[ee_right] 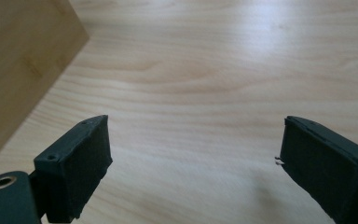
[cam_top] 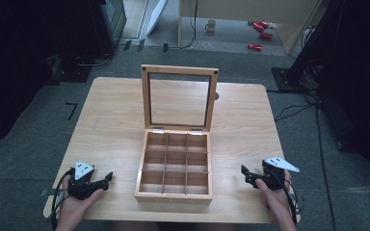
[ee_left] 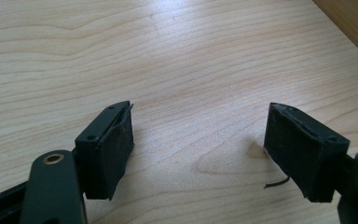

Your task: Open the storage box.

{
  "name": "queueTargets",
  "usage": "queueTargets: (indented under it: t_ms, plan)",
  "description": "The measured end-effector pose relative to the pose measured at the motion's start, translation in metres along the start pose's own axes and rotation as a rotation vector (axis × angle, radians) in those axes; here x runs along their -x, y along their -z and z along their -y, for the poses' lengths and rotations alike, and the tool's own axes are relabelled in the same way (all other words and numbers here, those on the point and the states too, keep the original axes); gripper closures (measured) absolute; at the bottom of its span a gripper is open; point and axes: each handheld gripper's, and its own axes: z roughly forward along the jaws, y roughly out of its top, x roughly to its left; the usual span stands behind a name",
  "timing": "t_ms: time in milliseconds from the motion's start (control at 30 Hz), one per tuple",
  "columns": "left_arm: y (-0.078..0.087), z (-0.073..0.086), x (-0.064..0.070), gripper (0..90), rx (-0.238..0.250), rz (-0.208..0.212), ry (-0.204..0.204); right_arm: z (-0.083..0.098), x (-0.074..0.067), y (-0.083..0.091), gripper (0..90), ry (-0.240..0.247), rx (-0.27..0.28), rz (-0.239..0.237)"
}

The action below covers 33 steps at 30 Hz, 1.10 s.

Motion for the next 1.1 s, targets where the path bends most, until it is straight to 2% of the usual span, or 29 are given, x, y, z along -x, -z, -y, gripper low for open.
queueTargets:
  t_ms: [200,300,467,633,733,833,967,1100]
  plan:
    - [0.000,0.000,0.000,24.6,0.000,-0.001,-0.001,0.012,0.011,0.006,8.4,-0.010,-0.025,0.031]
    - [0.000,0.000,0.000,24.6,-0.001,-0.002,-0.002,0.020,0.021,0.014,8.4,-0.037,-0.035,0.048]
    - [0.000,0.000,0.001,24.6,-0.001,-0.002,-0.001,0.026,0.031,0.022,8.4,-0.017,-0.063,0.098]
    - [0.000,0.000,0.001,24.6,-0.002,-0.004,-0.003,0.032,0.037,0.027,8.4,-0.027,-0.092,0.123]
    - [0.000,0.000,0.001,24.6,-0.002,-0.003,-0.003,0.033,0.035,0.027,8.4,-0.015,-0.099,0.138]
    - [0.000,0.000,0.001,24.6,-0.002,-0.003,-0.003,0.035,0.029,0.024,7.1,0.030,-0.115,0.176]
    - [0.000,0.000,0.001,24.6,-0.002,-0.004,-0.005,0.035,0.028,0.022,2.9,0.040,-0.114,0.167]
    - [0.000,0.000,0.002,24.7,-0.003,-0.007,-0.008,0.036,0.028,0.021,2.2,0.042,-0.111,0.167]
